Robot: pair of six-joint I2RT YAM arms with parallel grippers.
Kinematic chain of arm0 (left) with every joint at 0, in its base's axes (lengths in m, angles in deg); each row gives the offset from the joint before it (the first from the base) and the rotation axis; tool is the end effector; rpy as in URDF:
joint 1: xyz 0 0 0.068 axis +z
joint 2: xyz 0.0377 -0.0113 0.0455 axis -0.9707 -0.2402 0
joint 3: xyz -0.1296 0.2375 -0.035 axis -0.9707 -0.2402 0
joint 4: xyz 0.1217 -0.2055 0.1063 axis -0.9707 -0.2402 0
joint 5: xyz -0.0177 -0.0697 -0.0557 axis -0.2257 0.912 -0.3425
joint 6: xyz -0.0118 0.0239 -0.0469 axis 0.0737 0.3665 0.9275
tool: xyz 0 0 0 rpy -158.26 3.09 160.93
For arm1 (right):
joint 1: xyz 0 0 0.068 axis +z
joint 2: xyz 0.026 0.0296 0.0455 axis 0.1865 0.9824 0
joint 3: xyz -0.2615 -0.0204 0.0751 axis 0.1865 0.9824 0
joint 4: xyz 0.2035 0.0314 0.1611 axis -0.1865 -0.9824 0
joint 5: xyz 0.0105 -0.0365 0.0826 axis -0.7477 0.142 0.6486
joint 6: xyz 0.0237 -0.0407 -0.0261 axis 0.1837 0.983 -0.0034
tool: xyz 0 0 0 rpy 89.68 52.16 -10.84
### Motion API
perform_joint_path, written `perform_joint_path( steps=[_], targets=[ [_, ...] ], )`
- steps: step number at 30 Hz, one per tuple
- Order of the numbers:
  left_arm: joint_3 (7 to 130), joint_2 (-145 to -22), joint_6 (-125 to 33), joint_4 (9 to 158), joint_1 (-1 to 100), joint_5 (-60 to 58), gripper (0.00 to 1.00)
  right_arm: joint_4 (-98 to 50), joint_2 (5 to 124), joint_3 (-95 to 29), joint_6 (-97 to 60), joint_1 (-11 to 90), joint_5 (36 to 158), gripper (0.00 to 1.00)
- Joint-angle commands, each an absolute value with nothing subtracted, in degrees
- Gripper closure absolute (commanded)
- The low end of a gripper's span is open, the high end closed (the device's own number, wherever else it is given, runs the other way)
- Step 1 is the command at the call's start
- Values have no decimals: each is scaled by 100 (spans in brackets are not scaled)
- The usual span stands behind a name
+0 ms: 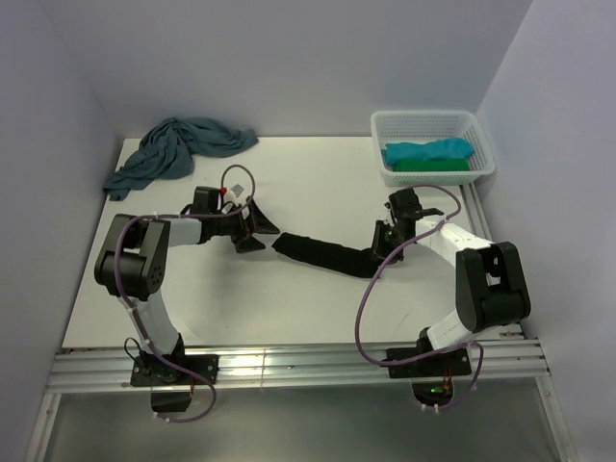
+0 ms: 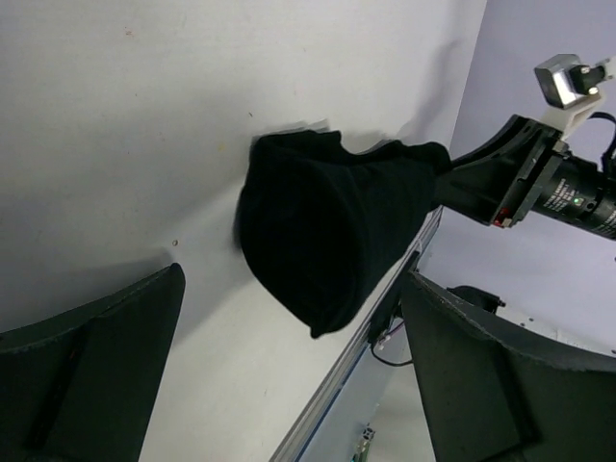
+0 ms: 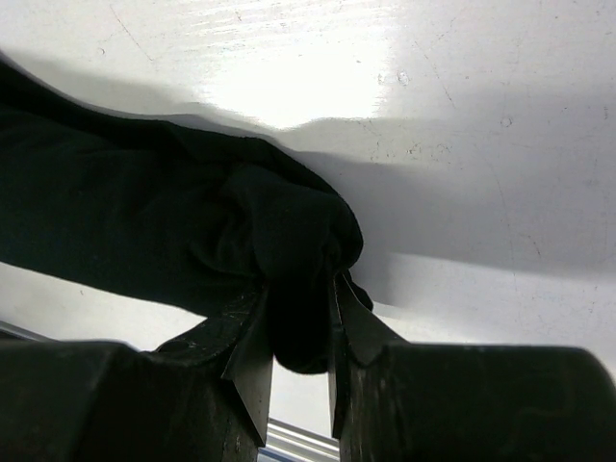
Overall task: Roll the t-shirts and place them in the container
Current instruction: Place the rolled tshirt into the container
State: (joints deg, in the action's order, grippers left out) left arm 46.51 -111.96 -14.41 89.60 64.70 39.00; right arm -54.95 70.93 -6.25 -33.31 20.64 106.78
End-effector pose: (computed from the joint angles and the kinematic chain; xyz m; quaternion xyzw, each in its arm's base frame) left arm 0.3332 -0.0943 0.1353 -0.0875 0.8553 -0.4940 0.1296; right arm 0.2680 0.0573 0.1693 0.0737 0.9716 0.1868 0.1252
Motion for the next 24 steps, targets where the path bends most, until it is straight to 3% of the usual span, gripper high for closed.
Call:
perform_joint_path(
  steps=[1, 17, 22, 24],
  targets=[
    [5025, -11440, -1719, 8702, 6301, 3978, 0, -5721, 7048, -676, -3132, 2016, 10266, 97],
    [5228, -11837, -1860, 8245, 5747, 3231, 0, -5721, 7021, -676, -3229, 2024, 10301, 97],
    [5438, -12056, -1878, 7913, 5615, 2837, 7, -5730, 6986, -694, -3255, 2016, 10319, 98],
    [5456, -12091, -1887, 7884, 5536, 2669, 17, -5765, 6977, -711, -3255, 2016, 10319, 98]
  ],
)
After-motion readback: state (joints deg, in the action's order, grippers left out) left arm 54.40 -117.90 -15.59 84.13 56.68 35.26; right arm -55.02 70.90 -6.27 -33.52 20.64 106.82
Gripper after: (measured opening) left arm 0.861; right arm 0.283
